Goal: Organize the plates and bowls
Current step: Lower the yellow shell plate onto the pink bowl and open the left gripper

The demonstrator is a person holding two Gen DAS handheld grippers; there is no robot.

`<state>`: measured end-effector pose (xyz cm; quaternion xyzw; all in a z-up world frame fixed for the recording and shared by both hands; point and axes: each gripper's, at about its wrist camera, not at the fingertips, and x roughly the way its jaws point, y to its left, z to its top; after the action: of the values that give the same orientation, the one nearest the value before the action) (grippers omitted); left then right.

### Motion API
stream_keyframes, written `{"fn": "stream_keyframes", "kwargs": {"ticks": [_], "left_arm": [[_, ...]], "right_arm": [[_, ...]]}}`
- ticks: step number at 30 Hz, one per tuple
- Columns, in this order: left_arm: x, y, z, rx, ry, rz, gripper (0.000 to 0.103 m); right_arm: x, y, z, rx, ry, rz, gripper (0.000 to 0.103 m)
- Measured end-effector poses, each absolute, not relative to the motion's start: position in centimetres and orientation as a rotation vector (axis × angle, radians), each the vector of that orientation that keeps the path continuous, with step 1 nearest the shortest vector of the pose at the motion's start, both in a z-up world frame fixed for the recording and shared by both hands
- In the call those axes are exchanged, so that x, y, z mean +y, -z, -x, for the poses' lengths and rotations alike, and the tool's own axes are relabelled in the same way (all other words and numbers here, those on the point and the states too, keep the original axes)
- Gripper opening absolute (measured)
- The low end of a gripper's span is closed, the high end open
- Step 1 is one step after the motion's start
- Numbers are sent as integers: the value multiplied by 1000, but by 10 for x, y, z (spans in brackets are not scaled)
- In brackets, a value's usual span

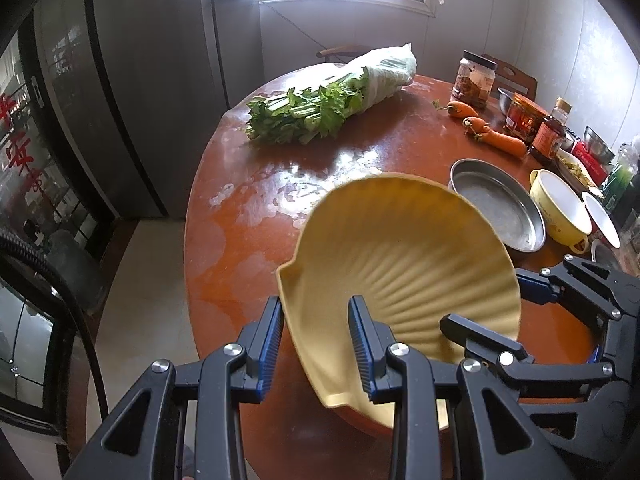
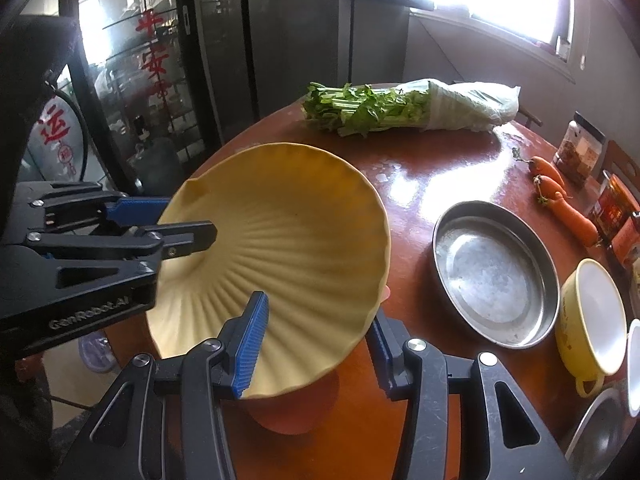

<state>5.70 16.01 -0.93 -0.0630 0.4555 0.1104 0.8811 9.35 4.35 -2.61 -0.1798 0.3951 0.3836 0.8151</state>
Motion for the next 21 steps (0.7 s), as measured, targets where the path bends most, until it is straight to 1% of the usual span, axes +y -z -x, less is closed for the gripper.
{"fn": "stream_keyframes", "kwargs": {"ticks": [10, 14, 21], "left_arm": [[164, 6, -53, 940, -229, 136, 34], [167, 3, -50, 929, -232, 147, 34], [172, 2, -49, 922, -234, 166, 34]], "right_arm": [[51, 27, -89, 829, -819, 429, 52], [52, 26, -88, 834, -827, 439, 55], [57, 27, -84, 828, -843, 448, 55]]}}
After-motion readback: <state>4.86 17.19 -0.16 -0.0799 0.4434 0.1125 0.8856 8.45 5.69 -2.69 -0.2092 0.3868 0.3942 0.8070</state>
